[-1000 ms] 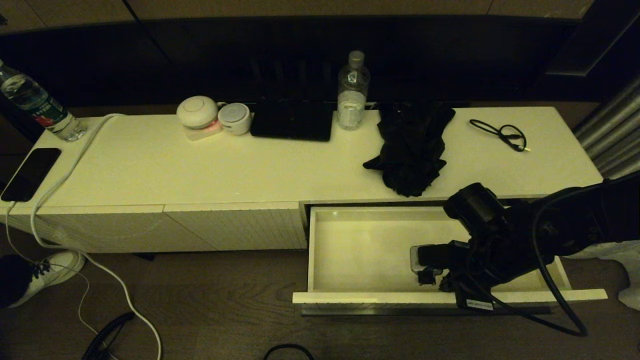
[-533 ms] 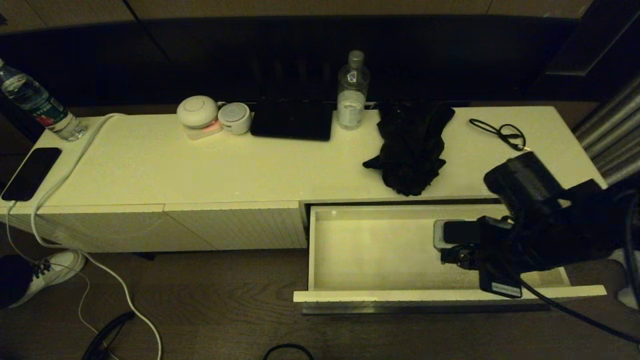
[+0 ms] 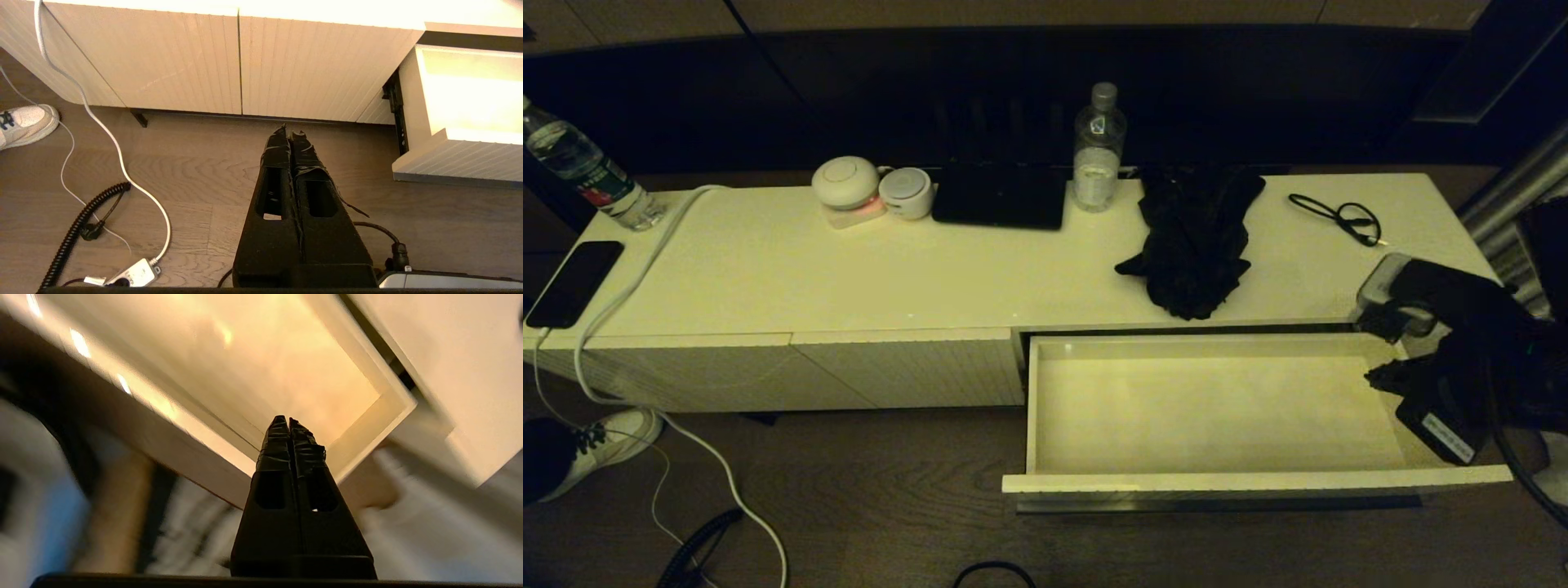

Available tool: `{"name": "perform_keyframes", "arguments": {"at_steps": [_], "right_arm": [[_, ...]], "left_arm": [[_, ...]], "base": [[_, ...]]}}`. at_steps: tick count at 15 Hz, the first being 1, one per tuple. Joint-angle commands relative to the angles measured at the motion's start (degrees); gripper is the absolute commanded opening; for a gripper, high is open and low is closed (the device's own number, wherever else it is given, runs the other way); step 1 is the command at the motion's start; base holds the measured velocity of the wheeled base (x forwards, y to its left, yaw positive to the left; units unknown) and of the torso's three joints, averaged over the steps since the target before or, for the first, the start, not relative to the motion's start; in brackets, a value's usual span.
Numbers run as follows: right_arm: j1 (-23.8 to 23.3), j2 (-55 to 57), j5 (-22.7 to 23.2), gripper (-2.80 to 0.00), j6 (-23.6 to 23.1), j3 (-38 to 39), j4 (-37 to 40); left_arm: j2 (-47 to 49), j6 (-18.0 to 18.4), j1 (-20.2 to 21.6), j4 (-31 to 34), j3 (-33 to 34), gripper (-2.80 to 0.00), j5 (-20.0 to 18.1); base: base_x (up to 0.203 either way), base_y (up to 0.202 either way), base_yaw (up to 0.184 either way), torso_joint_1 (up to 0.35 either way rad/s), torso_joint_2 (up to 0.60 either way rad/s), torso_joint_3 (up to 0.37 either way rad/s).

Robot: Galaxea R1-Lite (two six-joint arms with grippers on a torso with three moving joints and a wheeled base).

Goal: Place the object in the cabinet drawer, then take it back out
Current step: Put the umbrella in the drawer

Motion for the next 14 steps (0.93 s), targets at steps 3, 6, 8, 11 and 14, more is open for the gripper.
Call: {"name": "perform_keyframes", "arguments": {"at_steps": [3,6,8,11,14], "right_arm": [[6.3,-0.7,-3.7,-2.80,28.9,-5.4,0.1],[10.3,2.0,-4.3,-2.80,43.2,-9.2,-0.3],[11.1,5.9,-4.3,-2.80,52.1,-13.7,-0.4],[11.0,13.2,-4.0,-2.80,61.1,-19.6,-0.1],[9.7,19.3,-3.8,-2.80,65.3,-23.8,0.0]], "left_arm": [[-0.1,0.0,0.0,0.0,0.0,-2.80,0.0],[-0.1,0.0,0.0,0.0,0.0,-2.80,0.0],[-0.1,0.0,0.0,0.0,0.0,-2.80,0.0],[-0.1,0.0,0.0,0.0,0.0,-2.80,0.0],[-0.1,0.0,0.0,0.0,0.0,-2.80,0.0]], "base": [[0.000,0.000,0.000,0.000,0.00,0.000],[0.000,0.000,0.000,0.000,0.00,0.000],[0.000,0.000,0.000,0.000,0.00,0.000],[0.000,0.000,0.000,0.000,0.00,0.000],[0.000,0.000,0.000,0.000,0.00,0.000]]}}
